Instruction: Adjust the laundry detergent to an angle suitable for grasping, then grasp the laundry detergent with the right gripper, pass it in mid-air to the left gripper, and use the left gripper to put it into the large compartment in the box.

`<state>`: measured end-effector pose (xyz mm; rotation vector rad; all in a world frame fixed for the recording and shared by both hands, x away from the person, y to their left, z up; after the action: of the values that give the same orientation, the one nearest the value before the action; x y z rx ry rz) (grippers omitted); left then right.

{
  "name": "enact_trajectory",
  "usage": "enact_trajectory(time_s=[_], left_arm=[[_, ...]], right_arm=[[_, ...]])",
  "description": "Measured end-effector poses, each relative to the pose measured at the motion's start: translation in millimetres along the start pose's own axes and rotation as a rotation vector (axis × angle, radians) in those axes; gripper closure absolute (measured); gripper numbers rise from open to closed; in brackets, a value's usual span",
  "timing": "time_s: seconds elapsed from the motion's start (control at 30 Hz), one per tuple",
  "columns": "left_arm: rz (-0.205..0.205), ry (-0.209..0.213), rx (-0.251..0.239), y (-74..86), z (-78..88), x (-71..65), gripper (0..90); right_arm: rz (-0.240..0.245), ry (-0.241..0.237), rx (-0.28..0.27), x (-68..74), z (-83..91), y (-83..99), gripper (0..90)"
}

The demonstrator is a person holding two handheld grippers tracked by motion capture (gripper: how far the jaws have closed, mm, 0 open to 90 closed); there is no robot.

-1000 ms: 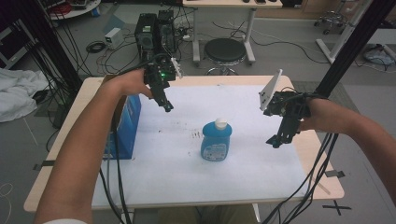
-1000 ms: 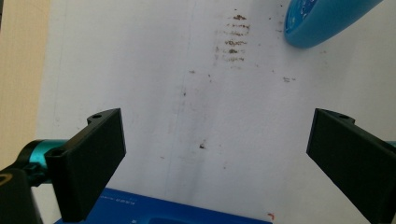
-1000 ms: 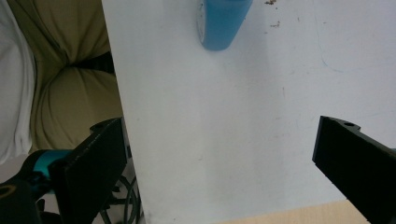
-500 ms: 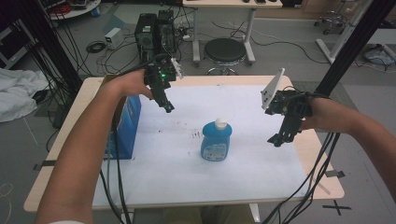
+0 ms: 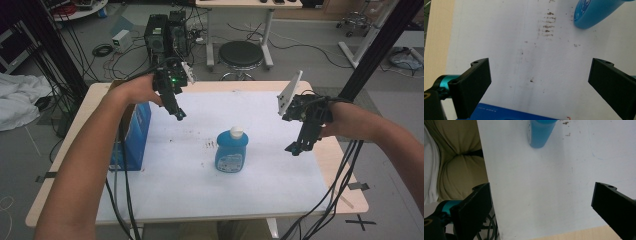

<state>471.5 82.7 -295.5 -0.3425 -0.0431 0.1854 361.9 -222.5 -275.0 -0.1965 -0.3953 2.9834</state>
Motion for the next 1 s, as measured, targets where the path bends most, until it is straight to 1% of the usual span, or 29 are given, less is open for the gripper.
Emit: enact_trajectory(time_s=[0.17, 0.23, 0.33, 0.4, 0.53, 0.63, 0.7, 0.77, 0.9, 0.97, 1.0], left_arm=[[0.004, -0.002, 0.003, 2.1, -0.1, 0.8, 4.6], [-0.002, 0.001, 0.004, 2.2, -0.2, 0.7, 4.6], [0.001, 0.007, 0.001, 2.6, -1.6, 1.9, 4.6], [-0.005, 0.011, 0.005, 2.7, -2.6, 1.6, 4.6], [-0.007, 0.017, -0.005, 2.7, -3.1, 1.0, 4.6], [-0.014, 0.022, 0.007, 3.8, -3.8, 1.2, 4.6], [-0.018, 0.022, 0.002, 4.0, -4.6, 1.4, 4.6], [-0.022, 0.025, -0.002, 3.6, -5.5, 0.6, 4.6], [-0.042, 0.027, -0.006, 3.3, -7.4, -1.4, 4.6], [-0.051, 0.027, -0.001, 3.3, -8.7, -2.6, 4.6], [-0.049, 0.03, -0.003, 3.1, -9.3, -3.4, 4.6]], right_arm=[[-0.007, 0.001, 0.006, -1.2, -1.2, -0.3, 2.3], [-0.001, 0.0, 0.004, 0.1, -1.9, -1.4, 2.3], [0.004, 0.001, 0.004, -0.2, -1.6, -1.1, 2.3], [-0.003, 0.006, 0.002, -1.0, -1.8, -0.5, 2.3], [-0.008, 0.011, -0.011, -2.8, -4.6, 0.3, 2.3], [-0.009, 0.015, -0.02, -3.3, -7.4, 1.2, 2.3], [-0.011, 0.018, -0.031, -3.6, -9.8, 1.4, 2.3], [-0.015, 0.023, -0.054, -3.8, -13.6, 1.6, 2.3], [-0.03, 0.019, -0.109, -5.2, -21.4, 2.0, 2.3], [-0.036, 0.015, -0.148, -4.9, -25.3, 1.3, 2.3], [-0.038, 0.014, -0.166, -4.6, -27.2, 1.3, 2.3]])
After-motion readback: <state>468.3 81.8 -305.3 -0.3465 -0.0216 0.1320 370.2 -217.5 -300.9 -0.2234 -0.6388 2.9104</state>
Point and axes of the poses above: each handheld gripper's, and its own axes: z roughly backward along the jaws, y roughly out of its underside, x roughly to its left, the point moved 6 cm from there along -z, roughly forward along the jaws, and after that the axes turned 4 degrees about y, right-handed, at the moved point
